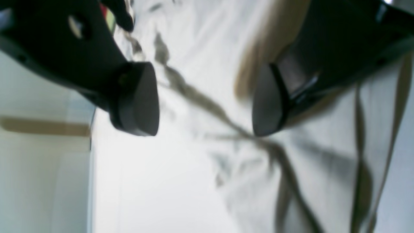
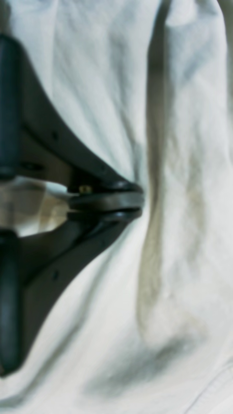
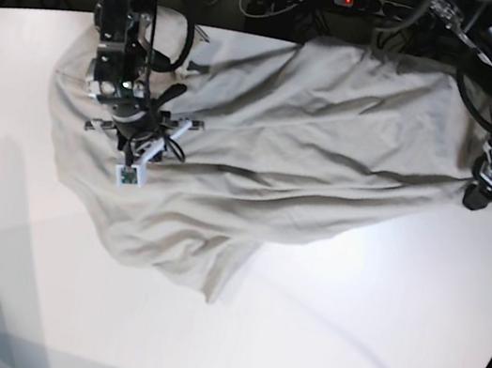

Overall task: Layout the t-shirt on the table in an organized manner, then fold the t-shirt properly
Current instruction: 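Grasp the shirt edge with the left gripper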

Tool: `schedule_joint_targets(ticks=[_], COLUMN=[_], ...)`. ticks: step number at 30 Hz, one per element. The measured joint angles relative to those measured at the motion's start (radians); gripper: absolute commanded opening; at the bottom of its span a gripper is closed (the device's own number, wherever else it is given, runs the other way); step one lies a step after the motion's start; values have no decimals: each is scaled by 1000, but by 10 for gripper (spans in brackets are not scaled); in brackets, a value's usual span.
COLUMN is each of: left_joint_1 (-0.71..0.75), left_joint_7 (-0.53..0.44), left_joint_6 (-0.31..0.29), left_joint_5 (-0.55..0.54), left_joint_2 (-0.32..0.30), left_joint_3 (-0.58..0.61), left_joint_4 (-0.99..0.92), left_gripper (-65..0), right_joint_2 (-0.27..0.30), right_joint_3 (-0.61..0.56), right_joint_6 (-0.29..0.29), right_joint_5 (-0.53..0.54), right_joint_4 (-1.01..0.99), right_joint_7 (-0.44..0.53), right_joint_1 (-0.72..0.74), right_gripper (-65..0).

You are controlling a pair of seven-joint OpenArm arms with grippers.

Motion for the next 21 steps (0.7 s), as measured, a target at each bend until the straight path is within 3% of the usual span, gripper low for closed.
schedule_joint_targets(ticks=[7,12,21], left_joint_1=[-58,-113,-177], left_joint_7=[-34,-79,-66], left_joint_6=[0,0,3], left_joint_5=[27,26,16], left_joint_2=[-1,-40,-60], left_joint_3=[0,2,3], left_joint_4=[-57,-164,-87], left_gripper=[-214,-214,-215], right_joint_2=[0,13,14], right_joint_3=[0,-1,-1], right_joint_6=[0,0,0], right_joint_5=[0,7,7], right_joint_4=[0,0,0], right_joint_7=[0,8,7], right_joint_1=[0,-5,-6], right_gripper=[-650,-650,-650])
